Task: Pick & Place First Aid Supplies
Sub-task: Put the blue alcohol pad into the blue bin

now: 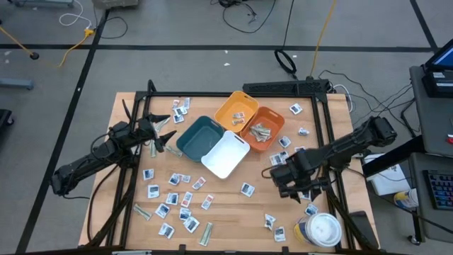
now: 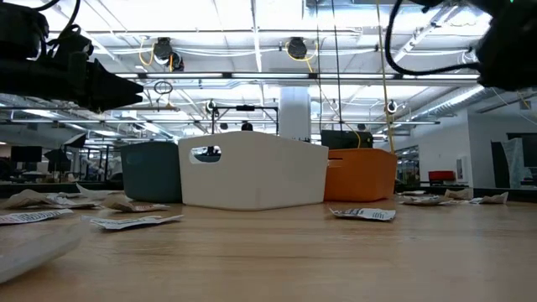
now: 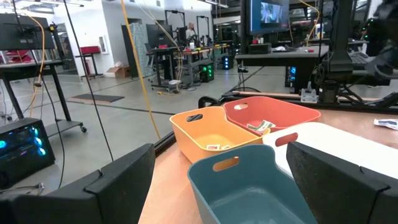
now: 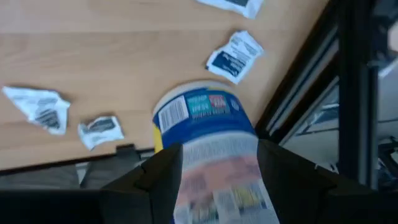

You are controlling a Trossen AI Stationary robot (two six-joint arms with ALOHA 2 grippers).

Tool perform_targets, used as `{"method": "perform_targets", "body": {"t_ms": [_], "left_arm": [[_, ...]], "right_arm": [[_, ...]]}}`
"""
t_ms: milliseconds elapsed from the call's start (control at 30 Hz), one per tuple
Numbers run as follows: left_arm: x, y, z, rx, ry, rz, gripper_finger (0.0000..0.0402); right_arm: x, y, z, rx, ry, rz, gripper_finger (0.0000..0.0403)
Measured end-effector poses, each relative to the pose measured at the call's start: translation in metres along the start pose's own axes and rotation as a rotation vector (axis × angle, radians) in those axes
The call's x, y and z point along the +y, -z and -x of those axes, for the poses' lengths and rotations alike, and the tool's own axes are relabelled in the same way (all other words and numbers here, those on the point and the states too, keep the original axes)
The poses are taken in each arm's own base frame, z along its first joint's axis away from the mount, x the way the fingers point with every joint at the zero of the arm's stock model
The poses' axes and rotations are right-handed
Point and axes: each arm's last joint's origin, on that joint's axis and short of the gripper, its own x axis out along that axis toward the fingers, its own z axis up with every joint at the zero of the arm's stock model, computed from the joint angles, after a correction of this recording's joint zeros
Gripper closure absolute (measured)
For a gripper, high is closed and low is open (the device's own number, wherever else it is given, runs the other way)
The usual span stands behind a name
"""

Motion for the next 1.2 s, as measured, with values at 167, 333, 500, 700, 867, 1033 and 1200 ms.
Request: {"method": "perform_targets", "body": {"t_ms": [167, 333, 500, 700, 867, 1033, 1200], "left_arm": [[0.0, 0.0, 0.0, 0.0, 0.0, 0.0, 0.0034], [0.0, 0.0, 0.0, 0.0, 0.0, 0.0, 0.0034], [0.0, 0.0, 0.0, 0.0, 0.0, 0.0, 0.0034], [0.0, 0.0, 0.0, 0.0, 0.0, 0.0, 0.0034], [0.0, 0.0, 0.0, 0.0, 0.0, 0.0, 0.0034], [0.0, 0.0, 0.0, 0.0, 0.0, 0.0, 0.0034], [0.0, 0.0, 0.0, 0.0, 0.0, 0.0, 0.0034]], "right_arm": [[0.004, -0.007, -0.025, 0.038, -0.039, -0.003, 0.0202], [0.003, -0.018, -0.049, 0.049, -0.064, -0.008, 0.0202], [-0.004, -0.029, -0.07, 0.048, -0.051, -0.033, 0.0202], [-0.009, -0.04, -0.09, 0.069, -0.083, -0.023, 0.0202], [-0.012, -0.048, -0.102, 0.099, -0.115, -0.033, 0.0202], [-0.013, -0.053, -0.106, 0.121, -0.135, -0.012, 0.0225], [-0.015, -0.056, -0.109, 0.112, -0.139, -0.011, 0.0295]]}}
